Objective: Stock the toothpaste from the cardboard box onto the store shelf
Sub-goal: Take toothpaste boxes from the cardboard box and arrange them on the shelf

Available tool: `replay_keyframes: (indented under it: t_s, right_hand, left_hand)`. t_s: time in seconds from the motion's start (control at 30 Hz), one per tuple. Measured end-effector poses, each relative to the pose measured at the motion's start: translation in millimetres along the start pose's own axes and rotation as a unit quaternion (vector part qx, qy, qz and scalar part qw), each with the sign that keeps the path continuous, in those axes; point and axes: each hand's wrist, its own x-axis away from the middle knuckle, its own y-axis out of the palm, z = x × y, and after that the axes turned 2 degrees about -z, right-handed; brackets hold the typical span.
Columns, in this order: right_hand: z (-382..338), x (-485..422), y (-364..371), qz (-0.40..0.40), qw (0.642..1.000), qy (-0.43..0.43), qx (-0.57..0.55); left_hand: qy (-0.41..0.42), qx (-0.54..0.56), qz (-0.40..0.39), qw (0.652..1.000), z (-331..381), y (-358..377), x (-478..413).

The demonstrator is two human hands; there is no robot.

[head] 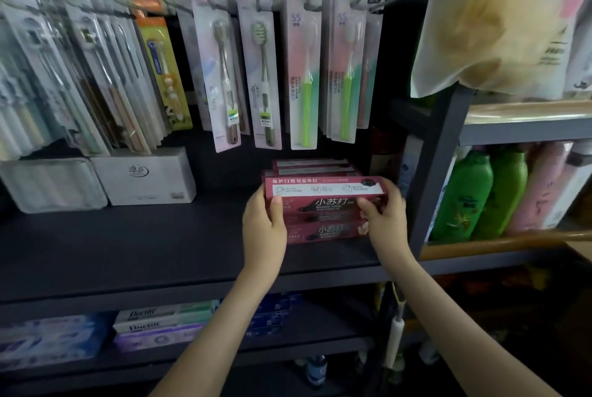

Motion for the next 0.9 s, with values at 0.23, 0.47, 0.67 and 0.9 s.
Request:
replay_keyframes:
  t_s: [0.23, 0.47, 0.67, 0.9]
  right_hand:
    - [-10.5, -48.8, 9.4, 0.007, 0.999, 0.027, 0.039]
    - [-6.6, -73.9, 17.6, -0.007, 0.992, 0.080, 0.102]
    - [3.1, -75.3, 16.8, -0.015, 0.992, 0.091, 0.090]
    - [7.4, -70.7, 12.1, -0.007, 0.994, 0.087, 0.062]
  left_hand:
    - [-0.052, -0.040, -0.118, 0.991, -5.1, 9.6, -56.5]
    - [-0.099, 0.005, -0.165, 0.981, -22.4, 20.7, -77.0]
    - [-0.113, 0.047, -0.158, 0.980, -32.3, 26.1, -75.5]
    - [-0.113, 0.060, -0.133, 0.983, -36.1, 34.5, -65.7]
